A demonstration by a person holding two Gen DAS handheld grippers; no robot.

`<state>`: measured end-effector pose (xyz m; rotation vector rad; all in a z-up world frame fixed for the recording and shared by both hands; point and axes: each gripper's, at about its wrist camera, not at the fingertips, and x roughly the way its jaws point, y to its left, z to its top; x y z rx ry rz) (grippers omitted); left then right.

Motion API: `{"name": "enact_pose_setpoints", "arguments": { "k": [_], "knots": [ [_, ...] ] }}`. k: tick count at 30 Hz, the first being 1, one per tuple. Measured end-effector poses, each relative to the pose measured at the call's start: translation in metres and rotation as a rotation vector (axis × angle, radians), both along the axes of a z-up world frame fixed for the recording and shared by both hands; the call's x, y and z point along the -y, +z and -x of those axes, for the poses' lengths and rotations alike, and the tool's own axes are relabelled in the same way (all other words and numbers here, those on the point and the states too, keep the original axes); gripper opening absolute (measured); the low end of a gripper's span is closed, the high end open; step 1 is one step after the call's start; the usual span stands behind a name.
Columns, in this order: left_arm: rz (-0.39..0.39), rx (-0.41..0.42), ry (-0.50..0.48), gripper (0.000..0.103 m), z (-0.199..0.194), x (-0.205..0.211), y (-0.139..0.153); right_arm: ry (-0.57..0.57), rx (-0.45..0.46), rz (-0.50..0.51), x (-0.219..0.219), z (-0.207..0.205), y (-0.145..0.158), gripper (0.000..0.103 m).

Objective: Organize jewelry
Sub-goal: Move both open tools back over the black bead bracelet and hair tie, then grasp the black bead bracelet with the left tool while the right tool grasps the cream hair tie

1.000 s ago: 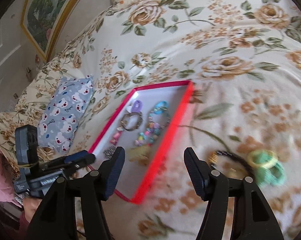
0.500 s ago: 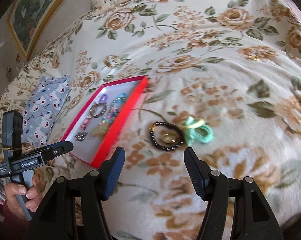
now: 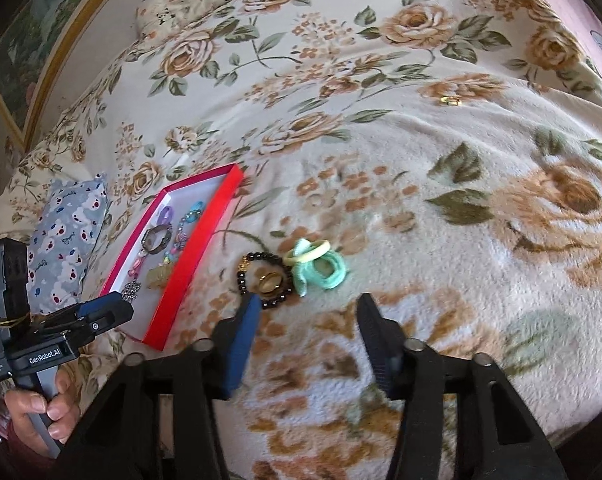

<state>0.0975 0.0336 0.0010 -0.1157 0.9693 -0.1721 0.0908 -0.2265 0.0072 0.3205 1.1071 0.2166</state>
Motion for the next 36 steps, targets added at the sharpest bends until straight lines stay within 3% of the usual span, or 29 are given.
{"name": "enact_pose_setpoints", "arguments": {
  "k": [6,15,23,25,26,27,28,29,34,36],
  "knots": [
    [-0.015,-0.007,-0.032,0.065,-0.024,0.016,-0.006,0.007,-0.032,0.034,0.004,-0.01,-0.007,0.029],
    [-0.05,-0.034,-0.084,0.064,-0.069,0.043,-0.025,0.039,-0.066,0.055,0.003,-0.035,-0.02,0.027],
    [-0.087,-0.092,-0.139,0.052,-0.106,0.067,-0.058,0.078,-0.11,0.084,-0.002,-0.046,-0.036,0.027],
    [-0.089,-0.109,-0.153,0.05,-0.112,0.072,-0.064,0.085,-0.112,0.091,-0.003,-0.047,-0.039,0.024],
    [-0.089,-0.117,-0.162,0.05,-0.115,0.075,-0.067,0.091,-0.113,0.099,-0.004,-0.047,-0.04,0.017],
    [-0.091,-0.117,-0.171,0.047,-0.118,0.078,-0.068,0.094,-0.114,0.101,-0.004,-0.048,-0.041,0.008],
    [-0.098,-0.118,-0.182,0.045,-0.12,0.081,-0.071,0.097,-0.115,0.102,-0.005,-0.048,-0.041,0.005],
    [-0.107,-0.12,-0.194,0.044,-0.122,0.084,-0.073,0.103,-0.114,0.109,-0.006,-0.048,-0.041,0.005],
    [-0.126,-0.105,-0.248,0.014,-0.125,0.095,-0.078,0.106,-0.074,0.117,-0.007,-0.048,-0.031,0.004],
    [-0.125,-0.099,-0.258,0.008,-0.124,0.096,-0.078,0.101,-0.053,0.116,-0.005,-0.048,-0.024,0.004]
  ]
}}
